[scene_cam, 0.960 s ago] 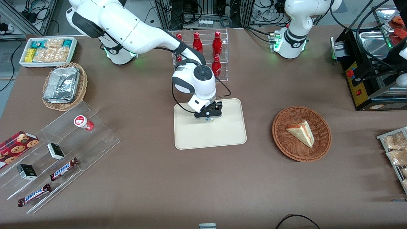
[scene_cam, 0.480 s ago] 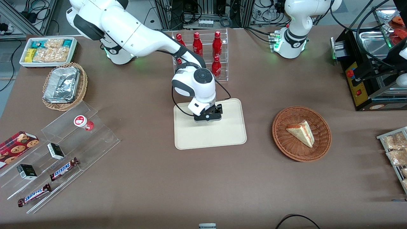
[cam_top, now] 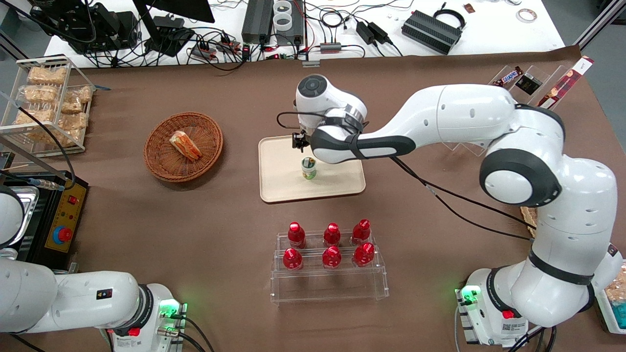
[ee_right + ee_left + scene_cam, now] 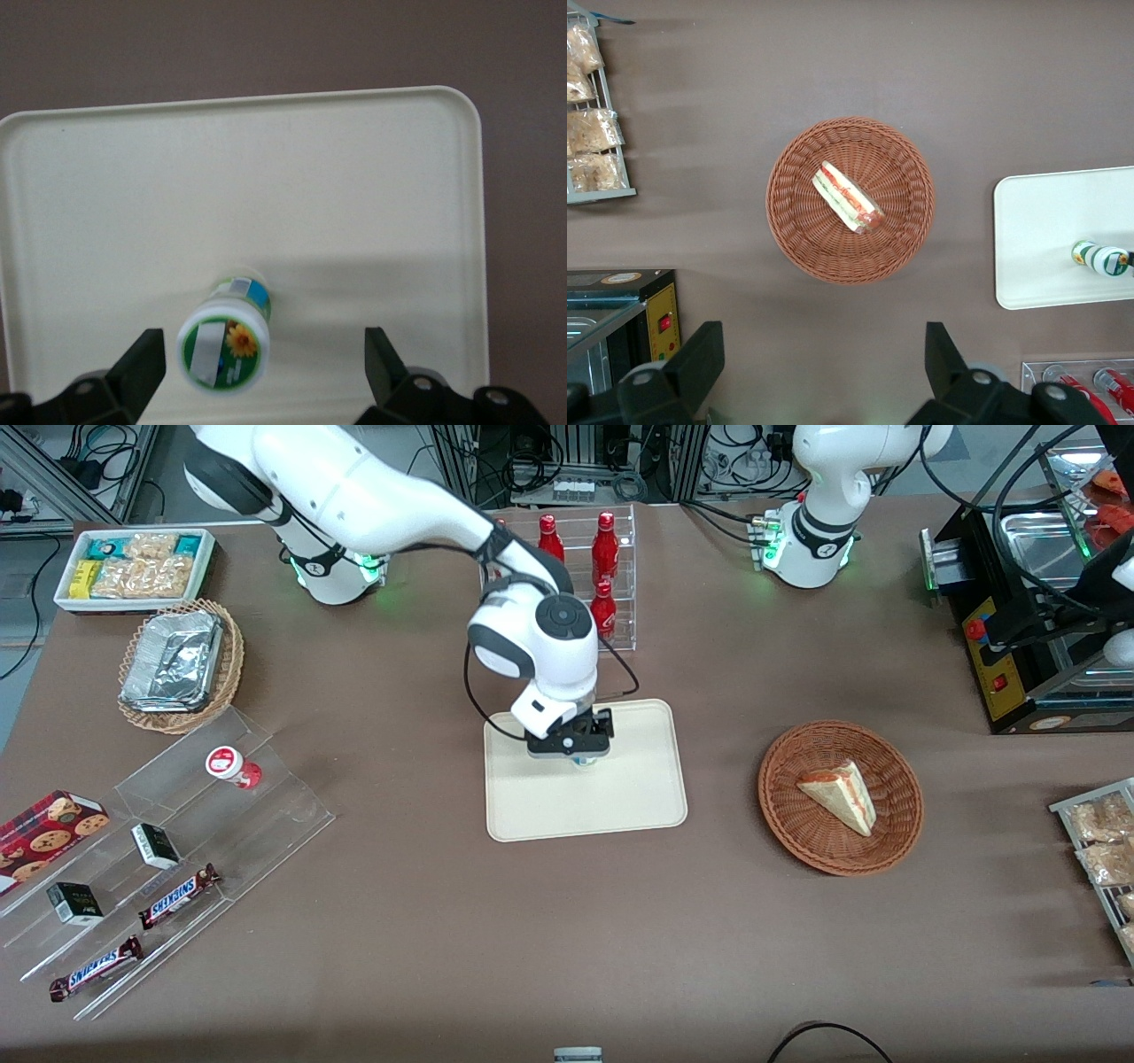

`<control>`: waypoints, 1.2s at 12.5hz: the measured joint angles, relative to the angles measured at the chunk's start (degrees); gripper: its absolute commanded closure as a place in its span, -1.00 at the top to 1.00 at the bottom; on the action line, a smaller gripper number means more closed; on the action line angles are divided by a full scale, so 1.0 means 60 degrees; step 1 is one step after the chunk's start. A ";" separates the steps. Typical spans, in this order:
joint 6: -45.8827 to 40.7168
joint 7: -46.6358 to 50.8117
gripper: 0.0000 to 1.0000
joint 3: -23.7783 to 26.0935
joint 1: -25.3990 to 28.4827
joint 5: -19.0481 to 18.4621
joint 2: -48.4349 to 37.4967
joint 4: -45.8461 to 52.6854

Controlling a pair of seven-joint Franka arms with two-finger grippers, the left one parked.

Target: Place green gum on tray

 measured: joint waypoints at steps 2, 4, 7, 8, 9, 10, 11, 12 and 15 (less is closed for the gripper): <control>-0.1007 -0.0628 1.00 -0.0004 -0.0259 0.0752 -0.0764 -0.0010; -0.1740 -0.1467 1.00 -0.0004 -0.0851 0.1246 -0.1652 -0.0237; -0.3220 -0.2978 1.00 -0.0020 -0.2057 0.2142 -0.3097 -0.0628; -0.3684 -0.3661 1.00 -0.0035 -0.2577 0.2564 -0.3545 -0.0655; -0.4103 -0.4381 1.00 -0.0046 -0.3215 0.2959 -0.3987 -0.0681; -0.4482 -0.5051 1.00 -0.0062 -0.3893 0.3214 -0.4388 -0.0718; -0.4865 -0.5700 1.00 -0.0082 -0.4511 0.3308 -0.4717 -0.0749; -0.5224 -0.6336 1.00 -0.0136 -0.5053 0.3341 -0.4987 -0.0776; -0.5896 -0.7829 1.00 -0.1307 -0.5505 0.3357 -0.5456 -0.0844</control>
